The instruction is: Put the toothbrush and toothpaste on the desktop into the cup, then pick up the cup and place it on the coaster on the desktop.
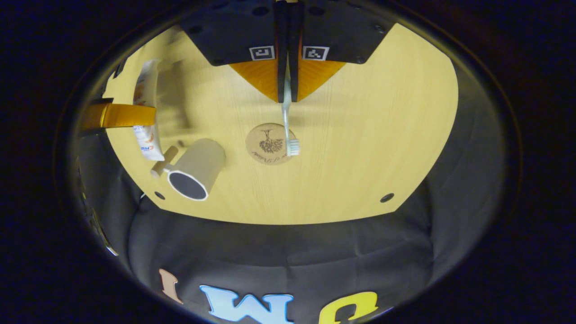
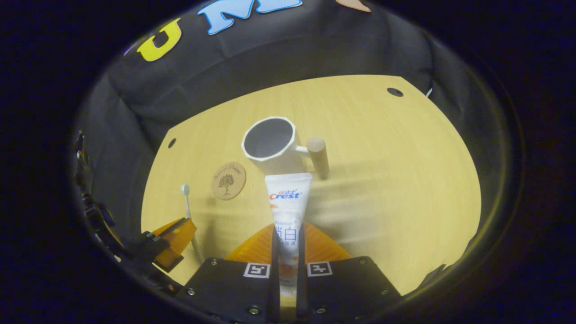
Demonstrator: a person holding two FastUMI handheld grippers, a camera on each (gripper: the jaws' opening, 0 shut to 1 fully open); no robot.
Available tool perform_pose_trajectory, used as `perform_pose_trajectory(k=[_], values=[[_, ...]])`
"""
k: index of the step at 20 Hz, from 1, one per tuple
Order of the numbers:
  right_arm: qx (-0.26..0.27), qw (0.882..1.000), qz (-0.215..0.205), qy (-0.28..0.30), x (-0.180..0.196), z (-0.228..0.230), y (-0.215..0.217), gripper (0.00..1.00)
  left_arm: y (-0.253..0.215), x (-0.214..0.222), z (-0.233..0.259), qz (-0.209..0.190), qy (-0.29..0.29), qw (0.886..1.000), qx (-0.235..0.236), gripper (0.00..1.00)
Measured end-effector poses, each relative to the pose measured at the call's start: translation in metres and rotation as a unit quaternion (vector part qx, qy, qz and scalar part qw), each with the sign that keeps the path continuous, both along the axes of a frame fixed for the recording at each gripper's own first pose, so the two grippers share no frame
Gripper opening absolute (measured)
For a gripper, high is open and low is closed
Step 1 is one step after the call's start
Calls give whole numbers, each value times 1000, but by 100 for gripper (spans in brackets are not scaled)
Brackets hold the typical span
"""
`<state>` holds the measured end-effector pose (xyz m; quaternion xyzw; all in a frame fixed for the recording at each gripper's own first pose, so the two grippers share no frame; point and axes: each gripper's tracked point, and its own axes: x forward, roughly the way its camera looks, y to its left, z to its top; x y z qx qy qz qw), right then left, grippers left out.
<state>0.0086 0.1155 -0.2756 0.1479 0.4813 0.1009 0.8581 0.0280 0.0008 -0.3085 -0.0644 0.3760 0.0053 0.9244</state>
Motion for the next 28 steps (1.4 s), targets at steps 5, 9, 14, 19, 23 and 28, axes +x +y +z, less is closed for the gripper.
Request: perform_pose_trajectory(k=[5,9,14,19,23,28], values=[[17,999,-13,-42,32,30,4,16,7,10,26,9,-30,1000,-3,8],[30,997,-27,-73,63,53,3,15,13,17,45,19,-50,998,-14,8],[46,992,-45,-108,105,76,1,15,22,24,63,28,-64,997,-18,7],[66,985,-69,-145,150,95,8,15,28,26,70,29,-69,997,-10,8],[66,983,-77,-155,177,90,13,16,32,23,72,32,-68,997,-7,8],[40,983,-79,-162,194,68,17,15,41,16,72,39,-64,997,-1,8]])
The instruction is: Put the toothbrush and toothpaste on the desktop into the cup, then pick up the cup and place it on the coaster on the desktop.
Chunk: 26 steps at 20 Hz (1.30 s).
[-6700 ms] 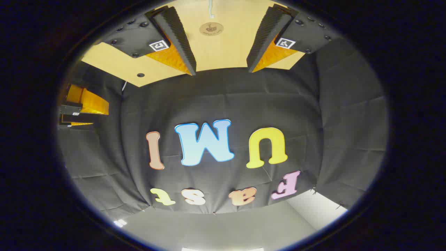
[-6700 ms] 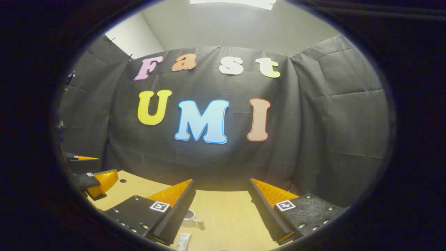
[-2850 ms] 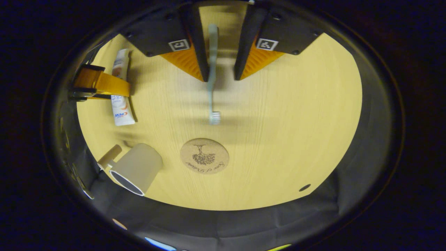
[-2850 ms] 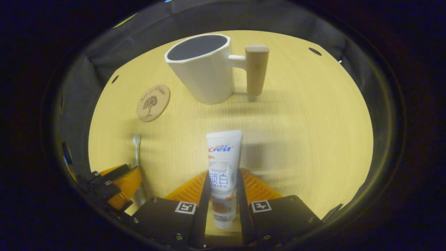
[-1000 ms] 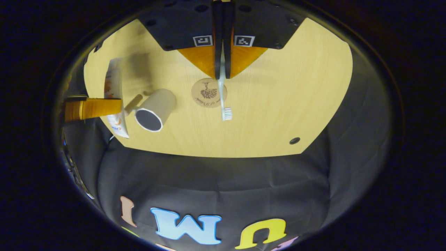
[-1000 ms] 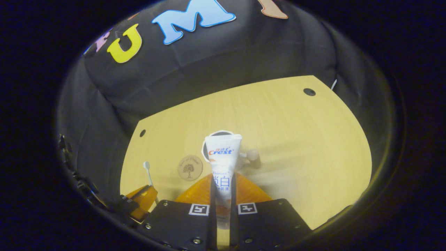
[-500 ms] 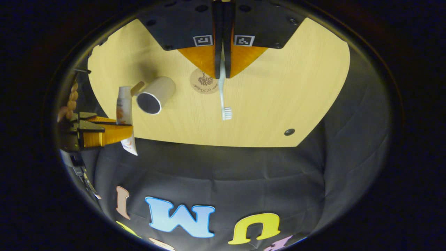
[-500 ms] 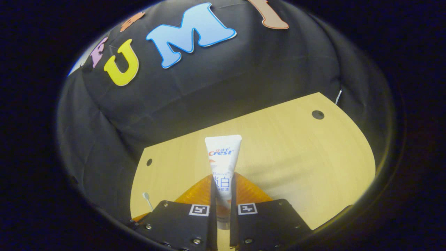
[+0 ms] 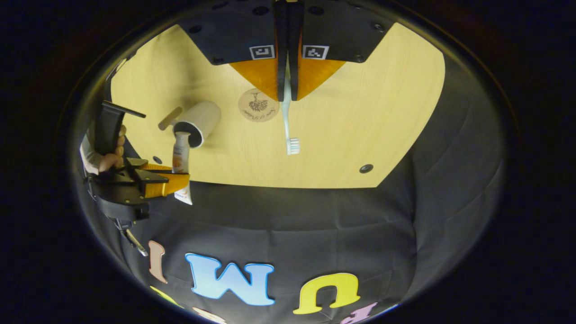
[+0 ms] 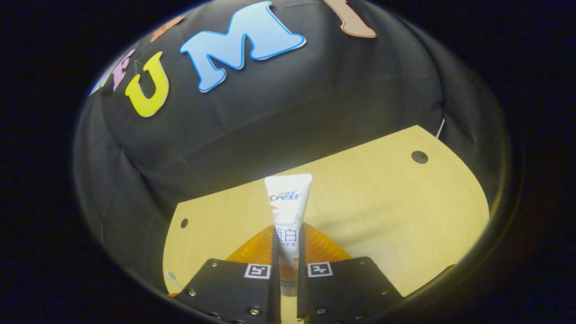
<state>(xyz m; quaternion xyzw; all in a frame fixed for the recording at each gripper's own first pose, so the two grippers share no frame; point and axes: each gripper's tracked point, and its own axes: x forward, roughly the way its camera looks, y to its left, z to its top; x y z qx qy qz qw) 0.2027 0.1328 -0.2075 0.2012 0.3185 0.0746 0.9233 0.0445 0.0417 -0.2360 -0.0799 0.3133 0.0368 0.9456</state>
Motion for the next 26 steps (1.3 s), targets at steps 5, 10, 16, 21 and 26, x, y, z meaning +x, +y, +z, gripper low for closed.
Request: perform_pose_trajectory(k=[5,10,16,21,26], values=[[-34,998,-7,-49,0,-6,6,15,13,-6,1,12,6,1000,6,8],[-47,997,-3,-59,-10,-24,11,15,13,-7,1,12,10,1000,4,8],[-58,997,9,-41,-35,-40,11,39,13,-8,2,9,5,1000,5,8],[-65,997,32,-32,-59,-43,19,50,11,-7,7,-1,-5,1000,3,8],[-75,995,35,-53,-74,-19,10,70,-1,0,22,-16,-26,999,9,8]])
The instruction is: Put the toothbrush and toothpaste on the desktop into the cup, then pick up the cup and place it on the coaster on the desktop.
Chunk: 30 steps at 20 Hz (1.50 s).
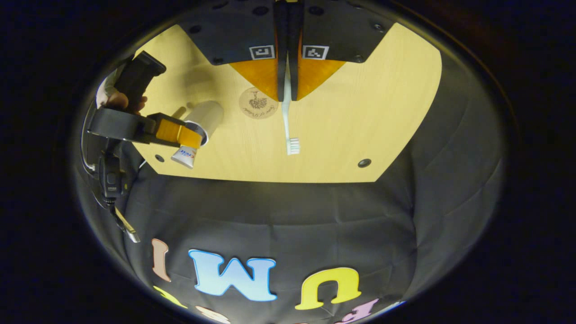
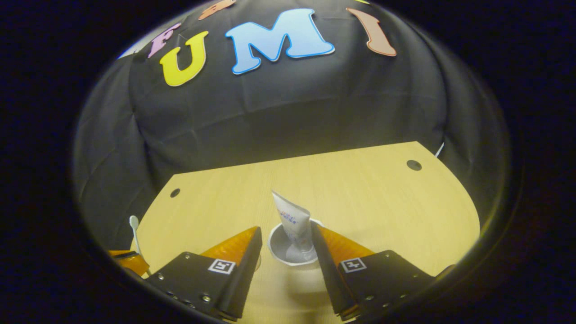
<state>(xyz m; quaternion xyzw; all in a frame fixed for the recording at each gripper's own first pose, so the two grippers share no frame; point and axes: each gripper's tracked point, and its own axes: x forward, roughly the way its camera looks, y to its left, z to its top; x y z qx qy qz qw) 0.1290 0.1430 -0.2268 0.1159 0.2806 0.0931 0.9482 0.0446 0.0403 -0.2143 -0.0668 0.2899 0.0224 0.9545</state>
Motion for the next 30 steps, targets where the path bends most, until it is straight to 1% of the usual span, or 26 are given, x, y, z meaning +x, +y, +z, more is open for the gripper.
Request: perform_pose_trajectory(k=[1,3,6,12,19,22,28,29,30], values=[[4,1000,-4,-7,-3,8,-4,75,-3,2,4,-6,-6,1000,2,8],[12,1000,-15,-17,-8,23,-16,75,-10,7,11,-15,-19,1000,6,8],[8,999,-34,-28,-15,37,-38,75,-27,17,23,-35,-40,998,12,8],[-8,998,-63,-9,-42,28,-75,75,-54,40,44,-75,-84,993,24,8],[-36,996,-83,21,-70,13,-105,75,-106,74,68,-134,-147,980,30,8],[-48,994,-92,33,-82,8,-116,75,-129,90,71,-157,-162,974,30,8],[-50,991,-105,67,-102,-5,-128,75,-165,116,77,-190,-194,962,36,8],[-49,990,-107,74,-107,-9,-131,75,-171,119,79,-195,-201,959,38,7],[-48,990,-110,81,-111,-12,-133,75,-177,121,79,-201,-207,957,39,8]])
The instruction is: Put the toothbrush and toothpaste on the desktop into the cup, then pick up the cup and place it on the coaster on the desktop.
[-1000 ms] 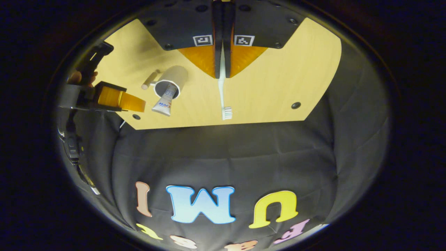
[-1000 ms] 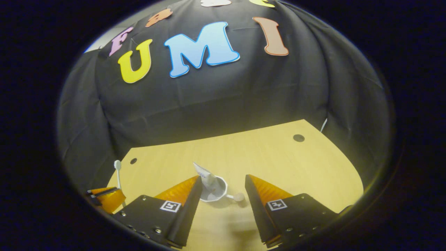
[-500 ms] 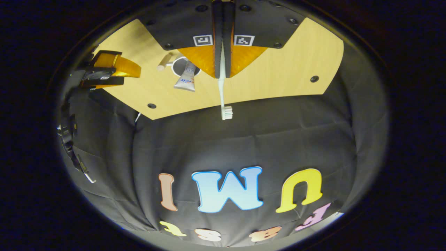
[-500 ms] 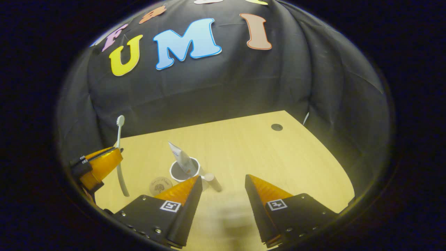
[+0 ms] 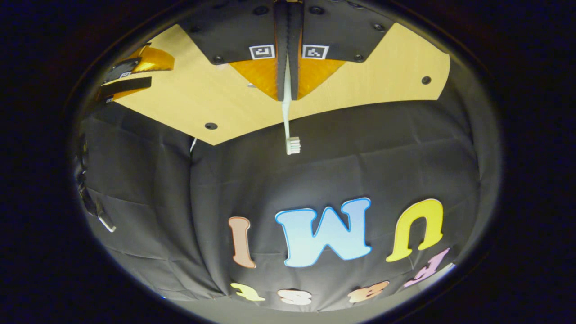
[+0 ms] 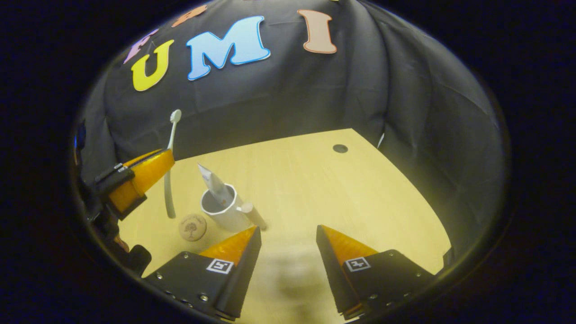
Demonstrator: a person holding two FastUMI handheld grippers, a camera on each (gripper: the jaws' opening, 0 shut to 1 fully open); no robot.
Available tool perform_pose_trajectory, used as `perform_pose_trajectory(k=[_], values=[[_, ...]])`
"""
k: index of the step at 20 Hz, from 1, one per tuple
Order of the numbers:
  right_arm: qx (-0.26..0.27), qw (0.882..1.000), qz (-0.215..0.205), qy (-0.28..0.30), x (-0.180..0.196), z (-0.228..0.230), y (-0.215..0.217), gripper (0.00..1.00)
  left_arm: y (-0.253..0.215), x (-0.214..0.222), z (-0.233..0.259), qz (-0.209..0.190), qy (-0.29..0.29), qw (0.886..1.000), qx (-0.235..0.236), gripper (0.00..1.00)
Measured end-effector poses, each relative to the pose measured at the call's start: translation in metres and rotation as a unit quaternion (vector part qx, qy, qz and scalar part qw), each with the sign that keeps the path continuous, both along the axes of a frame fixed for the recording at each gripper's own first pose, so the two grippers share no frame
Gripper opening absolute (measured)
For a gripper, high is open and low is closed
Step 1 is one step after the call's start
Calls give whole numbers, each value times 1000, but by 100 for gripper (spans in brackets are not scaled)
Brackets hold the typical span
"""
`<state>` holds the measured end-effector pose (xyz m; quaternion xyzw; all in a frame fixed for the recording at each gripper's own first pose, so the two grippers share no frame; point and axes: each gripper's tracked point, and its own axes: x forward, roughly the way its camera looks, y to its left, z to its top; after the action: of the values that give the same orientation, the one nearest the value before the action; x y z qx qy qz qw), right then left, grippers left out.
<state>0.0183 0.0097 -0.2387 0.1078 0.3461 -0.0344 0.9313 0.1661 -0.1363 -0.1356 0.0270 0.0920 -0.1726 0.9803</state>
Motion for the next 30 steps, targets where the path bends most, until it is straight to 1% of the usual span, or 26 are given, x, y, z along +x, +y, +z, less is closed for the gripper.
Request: perform_pose_trajectory(k=[3,7,8,12,15,16,18,20,23,24,25,27,29,30], values=[[-2,1000,-7,20,-10,-10,-8,75,-19,9,0,-12,-17,1000,1,8],[-5,999,-18,41,-21,-20,-22,75,-42,14,-2,-17,-46,999,2,8],[-6,999,-21,46,-24,-22,-25,73,-47,15,-5,-18,-51,998,7,8],[-6,998,-29,64,-31,-31,-37,75,-57,21,-14,-17,-73,997,19,8],[-4,997,-34,72,-33,-36,-43,75,-58,23,-16,-15,-92,995,26,8],[-5,997,-34,74,-34,-37,-44,73,-59,22,-16,-16,-98,995,30,8],[-4,996,-31,81,-36,-40,-43,75,-56,23,-18,-9,-108,993,35,8],[-4,996,-25,86,-37,-43,-41,73,-48,23,-24,4,-108,994,29,8],[-5,996,-17,90,-37,-46,-37,75,-37,23,-33,20,-100,995,18,8],[-5,996,-15,91,-35,-46,-36,75,-38,22,-30,16,-103,995,12,8],[-5,996,-12,92,-36,-46,-35,75,-37,22,-31,19,-103,994,11,10],[-6,995,-7,95,-35,-48,-33,75,-37,21,-30,19,-104,994,9,10],[-5,995,-1,96,-34,-50,-28,74,-34,19,-30,24,-106,994,8,14],[-6,995,0,95,-33,-50,-28,74,-36,18,-30,20,-103,995,3,12]])
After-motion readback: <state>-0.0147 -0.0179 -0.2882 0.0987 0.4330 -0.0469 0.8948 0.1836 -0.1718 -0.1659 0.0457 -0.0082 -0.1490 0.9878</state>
